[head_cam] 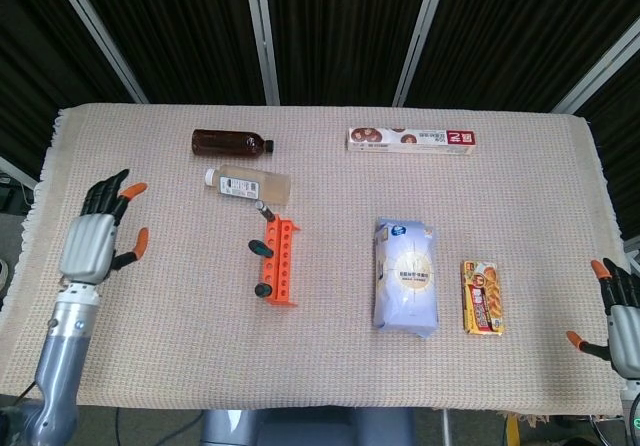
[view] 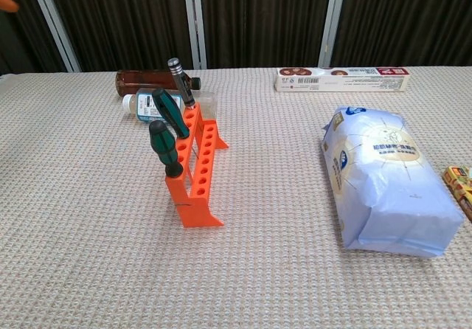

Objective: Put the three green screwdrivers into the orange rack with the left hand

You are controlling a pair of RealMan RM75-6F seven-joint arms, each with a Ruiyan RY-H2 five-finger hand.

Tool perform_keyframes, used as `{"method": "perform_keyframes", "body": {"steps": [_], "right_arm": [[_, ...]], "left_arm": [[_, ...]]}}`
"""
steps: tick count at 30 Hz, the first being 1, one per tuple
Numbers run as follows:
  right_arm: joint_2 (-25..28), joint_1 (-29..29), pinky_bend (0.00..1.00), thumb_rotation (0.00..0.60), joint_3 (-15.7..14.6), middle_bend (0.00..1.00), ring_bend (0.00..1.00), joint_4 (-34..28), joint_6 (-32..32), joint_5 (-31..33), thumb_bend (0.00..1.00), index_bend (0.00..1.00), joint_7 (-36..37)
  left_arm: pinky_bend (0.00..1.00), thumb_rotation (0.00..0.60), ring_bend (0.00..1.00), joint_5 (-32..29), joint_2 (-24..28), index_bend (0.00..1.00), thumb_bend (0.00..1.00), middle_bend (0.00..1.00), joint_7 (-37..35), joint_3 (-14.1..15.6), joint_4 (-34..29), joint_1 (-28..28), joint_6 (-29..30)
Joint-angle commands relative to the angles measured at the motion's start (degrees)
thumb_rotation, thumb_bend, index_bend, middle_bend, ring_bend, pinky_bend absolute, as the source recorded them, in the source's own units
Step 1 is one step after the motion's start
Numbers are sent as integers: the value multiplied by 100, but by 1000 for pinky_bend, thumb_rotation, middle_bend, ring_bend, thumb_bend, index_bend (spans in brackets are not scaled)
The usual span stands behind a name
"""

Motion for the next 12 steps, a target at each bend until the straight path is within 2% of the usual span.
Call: {"method": "perform_keyframes", "body": {"steps": [1, 7, 8, 12], "right_arm": [[-33, 23, 0, 600, 9, 0, 0, -3, 95, -95, 0, 0, -42], [-75, 108, 0, 600, -7, 0, 0, -56, 220, -340, 0, 0, -207], [-71, 129, 0, 600, -10, 0, 0, -89, 235, -382, 0, 0, -274], [-63, 169, 0, 600, -15, 0, 0, -164, 224, -410, 0, 0, -395]], "left_arm": [[0, 600, 0, 454, 199, 199, 473, 22, -179, 419, -48, 529, 565], [0, 600, 0, 1045, 216, 224, 470, 41, -730, 972, 316, 1338, 1335], [0, 600, 0, 1083, 253, 229, 470, 42, -763, 1136, 374, 1510, 1397], [0, 600, 0, 1054, 342, 242, 470, 42, -832, 1329, 436, 1751, 1345]]}}
